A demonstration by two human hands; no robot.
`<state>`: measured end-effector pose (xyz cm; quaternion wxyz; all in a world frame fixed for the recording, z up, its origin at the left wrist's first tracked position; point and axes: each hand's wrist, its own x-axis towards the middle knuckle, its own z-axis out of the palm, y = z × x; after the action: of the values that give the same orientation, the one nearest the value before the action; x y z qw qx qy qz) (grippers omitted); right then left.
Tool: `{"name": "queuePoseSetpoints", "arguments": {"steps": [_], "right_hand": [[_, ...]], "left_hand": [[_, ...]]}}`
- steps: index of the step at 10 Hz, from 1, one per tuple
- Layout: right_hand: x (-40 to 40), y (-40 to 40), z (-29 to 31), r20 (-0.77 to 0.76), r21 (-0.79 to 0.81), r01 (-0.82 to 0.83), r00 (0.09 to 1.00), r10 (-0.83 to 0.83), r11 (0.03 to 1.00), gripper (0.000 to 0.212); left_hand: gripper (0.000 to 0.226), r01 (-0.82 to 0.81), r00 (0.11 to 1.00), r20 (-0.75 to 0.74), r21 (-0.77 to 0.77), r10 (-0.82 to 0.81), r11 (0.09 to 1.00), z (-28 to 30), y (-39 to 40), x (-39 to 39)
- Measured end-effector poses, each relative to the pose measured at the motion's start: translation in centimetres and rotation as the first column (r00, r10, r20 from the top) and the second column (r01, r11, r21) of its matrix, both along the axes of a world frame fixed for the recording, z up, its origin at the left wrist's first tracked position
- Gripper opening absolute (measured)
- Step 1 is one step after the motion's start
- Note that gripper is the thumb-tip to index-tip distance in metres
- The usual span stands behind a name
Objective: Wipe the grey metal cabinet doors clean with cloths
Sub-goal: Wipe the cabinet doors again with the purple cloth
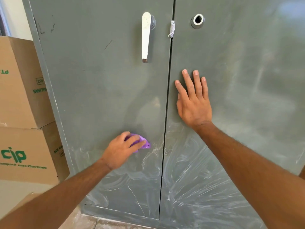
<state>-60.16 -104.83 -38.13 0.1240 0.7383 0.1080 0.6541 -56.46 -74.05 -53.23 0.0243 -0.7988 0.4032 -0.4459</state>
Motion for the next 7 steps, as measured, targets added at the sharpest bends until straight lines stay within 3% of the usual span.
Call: {"name": "queuePoseSetpoints", "arguments": {"steps": [1,2,3,4,5,6,7], "right_hand": [[0.1,-0.1,-0.2,0.005,-0.004,-0.004,1.000,0.004,1.000,0.053],[0.2,-0.1,-0.2,0.012,-0.002,-0.002,1.000,0.002,1.000,0.053],[0.1,0.0,-0.1,0.009,0.009,0.000,1.000,0.000,1.000,0.052],[0.0,0.0,-0.1,0.004,0.002,0.001,1.000,-0.001,1.000,0.052],[0.1,0.0,-0.2,-0.005,0.015,-0.001,1.000,0.001,1.000,0.051],[0.2,-0.1,-0.2,-0.001,0.015,0.007,1.000,-0.007,1.000,0.051],[0.1,0.1,-0.2,-0.004,0.019,-0.002,1.000,0.002,1.000,0.051]], "left_hand": [[0.071,0.057,0.997,0.027,0.317,-0.069,0.947,-1.4,1.7,0.4],[0.082,0.006,1.000,-0.017,0.092,-0.004,0.996,1.3,0.4,-0.4],[0.065,-0.031,0.992,-0.123,-0.307,-0.008,0.951,2.7,-3.7,-1.8],[0.070,0.077,0.996,-0.043,0.085,-0.074,0.993,-1.3,-5.1,-1.6],[0.084,0.102,0.995,-0.034,0.312,-0.096,0.945,-2.0,-3.4,-1.8],[0.084,0.017,0.995,-0.091,-0.169,-0.033,0.985,1.7,-5.1,-2.5],[0.075,0.024,0.993,-0.101,-0.291,-0.056,0.957,2.2,-8.1,-3.0]]}}
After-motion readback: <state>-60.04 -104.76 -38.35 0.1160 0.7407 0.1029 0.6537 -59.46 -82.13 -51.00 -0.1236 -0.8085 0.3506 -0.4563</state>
